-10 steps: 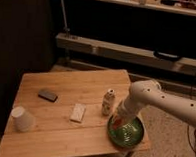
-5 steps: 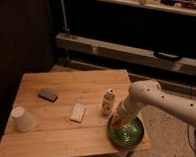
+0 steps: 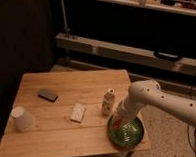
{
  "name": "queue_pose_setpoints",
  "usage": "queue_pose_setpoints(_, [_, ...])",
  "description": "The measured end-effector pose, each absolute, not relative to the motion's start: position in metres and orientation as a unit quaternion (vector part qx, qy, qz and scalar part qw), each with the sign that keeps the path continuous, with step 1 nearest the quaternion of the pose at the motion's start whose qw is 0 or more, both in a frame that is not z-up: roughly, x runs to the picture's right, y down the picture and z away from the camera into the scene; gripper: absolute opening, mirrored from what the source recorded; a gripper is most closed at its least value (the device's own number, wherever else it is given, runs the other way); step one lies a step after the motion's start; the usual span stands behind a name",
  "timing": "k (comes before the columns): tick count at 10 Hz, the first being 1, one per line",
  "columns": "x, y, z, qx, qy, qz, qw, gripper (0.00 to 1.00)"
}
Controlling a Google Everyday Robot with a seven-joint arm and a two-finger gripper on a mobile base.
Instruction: Place the pepper in the ceramic bowl
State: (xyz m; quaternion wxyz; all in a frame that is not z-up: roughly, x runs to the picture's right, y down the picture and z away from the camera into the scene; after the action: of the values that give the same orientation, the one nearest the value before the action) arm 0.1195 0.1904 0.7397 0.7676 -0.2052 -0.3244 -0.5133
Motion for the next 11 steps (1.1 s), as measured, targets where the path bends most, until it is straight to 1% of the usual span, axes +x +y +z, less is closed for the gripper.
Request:
queue_pose_setpoints(2, [0.1206,0.1923,0.7378,-0.204,-0.315,-0.522,0.766,0.19])
queue_pose_setpoints(3, [0.1185,0.1932,0.7357,-0.208,-0.3,-0.533,0.764,0.31])
queue_pose_setpoints(4, [0.1154,0.1928,0.7364,-0.209,-0.296,-0.538,0.761,0.41])
queue_pose_setpoints(5, [0.1165,0.1932,0.7361,-0.21,-0.294,-0.539,0.761,0.48])
queue_pose_setpoints(6, [0.1182,0.195,0.7348,-0.213,-0.294,-0.539,0.76,0.61])
queue_pose_setpoints(8, [0.1159,0.1948,0.7328,-0.212,-0.296,-0.541,0.758,0.77])
queue_pose_setpoints(9, [0.1177,0.1967,0.7314,-0.214,-0.3,-0.54,0.757,0.8])
queue_pose_setpoints(11, [0.1164,0.1975,0.731,-0.216,-0.306,-0.54,0.754,0.8])
